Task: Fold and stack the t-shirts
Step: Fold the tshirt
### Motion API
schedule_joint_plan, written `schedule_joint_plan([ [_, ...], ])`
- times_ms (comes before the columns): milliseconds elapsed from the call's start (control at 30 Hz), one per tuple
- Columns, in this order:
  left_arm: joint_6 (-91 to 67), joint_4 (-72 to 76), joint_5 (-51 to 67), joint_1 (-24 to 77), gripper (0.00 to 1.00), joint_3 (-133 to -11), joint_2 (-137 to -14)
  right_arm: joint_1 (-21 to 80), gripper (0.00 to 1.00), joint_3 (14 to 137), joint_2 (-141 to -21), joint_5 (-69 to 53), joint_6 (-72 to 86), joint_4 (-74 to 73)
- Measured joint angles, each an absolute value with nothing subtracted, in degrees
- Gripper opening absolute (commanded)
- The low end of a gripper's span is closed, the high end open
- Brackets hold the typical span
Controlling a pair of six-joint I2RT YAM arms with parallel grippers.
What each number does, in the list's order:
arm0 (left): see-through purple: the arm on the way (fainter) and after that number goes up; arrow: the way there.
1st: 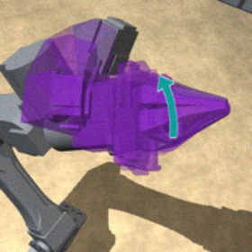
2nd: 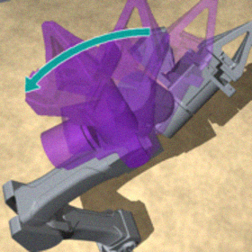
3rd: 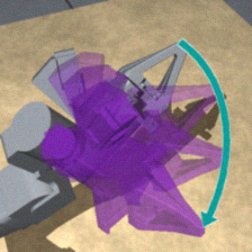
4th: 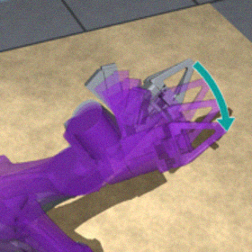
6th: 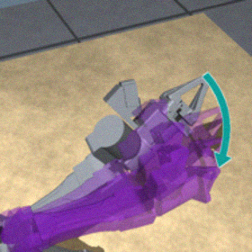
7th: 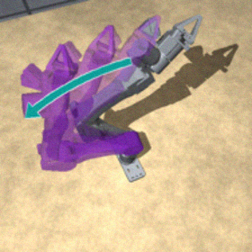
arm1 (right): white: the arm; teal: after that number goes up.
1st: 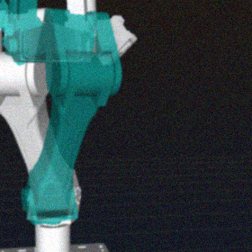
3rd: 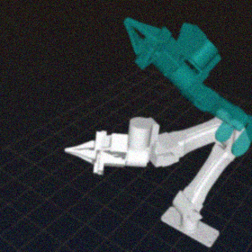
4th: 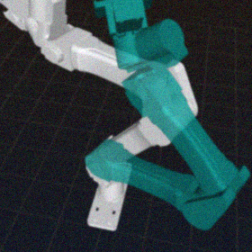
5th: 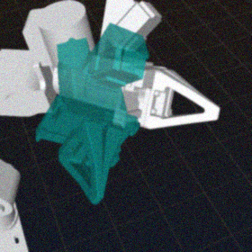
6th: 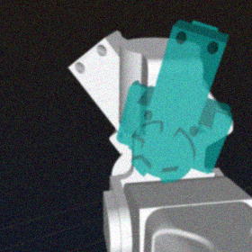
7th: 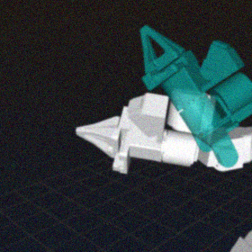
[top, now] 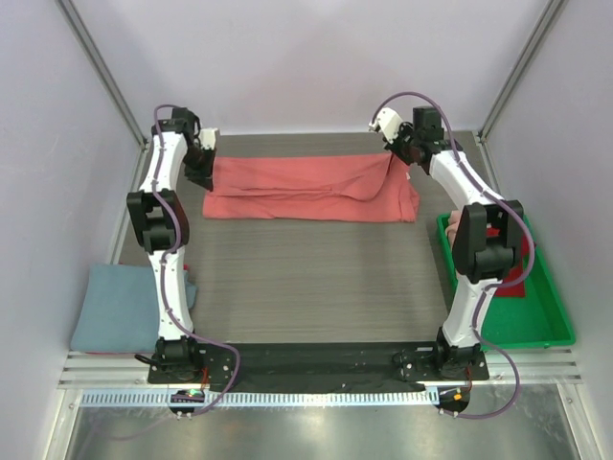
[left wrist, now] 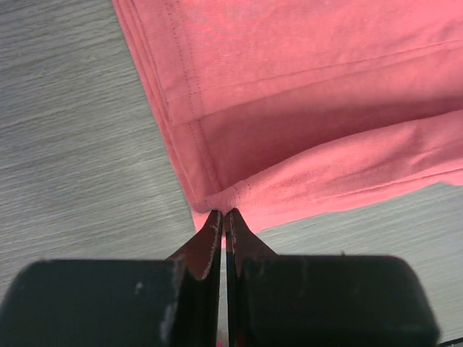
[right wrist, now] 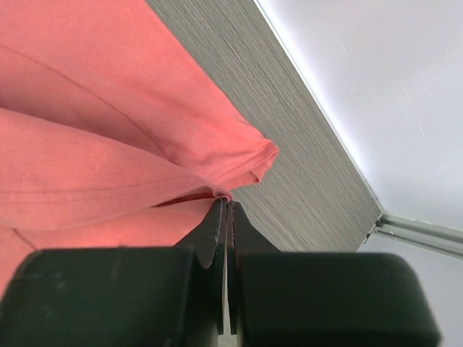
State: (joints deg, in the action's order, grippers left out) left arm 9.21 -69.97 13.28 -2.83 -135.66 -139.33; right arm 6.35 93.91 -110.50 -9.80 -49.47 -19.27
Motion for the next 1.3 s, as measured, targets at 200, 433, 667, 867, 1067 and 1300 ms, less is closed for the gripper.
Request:
schedule_joint_plan([
  [200, 8.93, -69.76, 12.53, -3.46, 0.0, -137.86, -140.66, 6.35, 0.01, 100.31, -117.34, -9.28, -48.69, -19.18],
  [433, 7.42, -68.01, 10.46, -3.53, 0.3, -141.34, -142.43, 6.79, 0.35, 115.0, -129.25, -7.62, -45.5, -17.74],
  [667, 4.82, -65.8, 5.67, -3.62, 0.43, -140.73, -140.05, 8.58, 0.5, 114.45, -129.32, -1.52, -39.99, -13.23],
  [867, 6.26, -64.03, 6.7, -2.22, 0.33, -134.52, -130.89, 9.1, 0.5, 102.59, -117.03, -8.69, -35.79, -17.34],
  [1067, 8.12, -64.75, 9.26, 1.85, 0.27, -130.65, -133.97, 9.96, 0.49, 100.57, -114.91, -16.93, -34.92, -24.4],
  [1300, 8.82, -65.01, 8.34, 3.73, 0.26, -131.57, -143.79, 10.76, 0.47, 102.61, -123.55, -19.14, -34.79, -29.15],
])
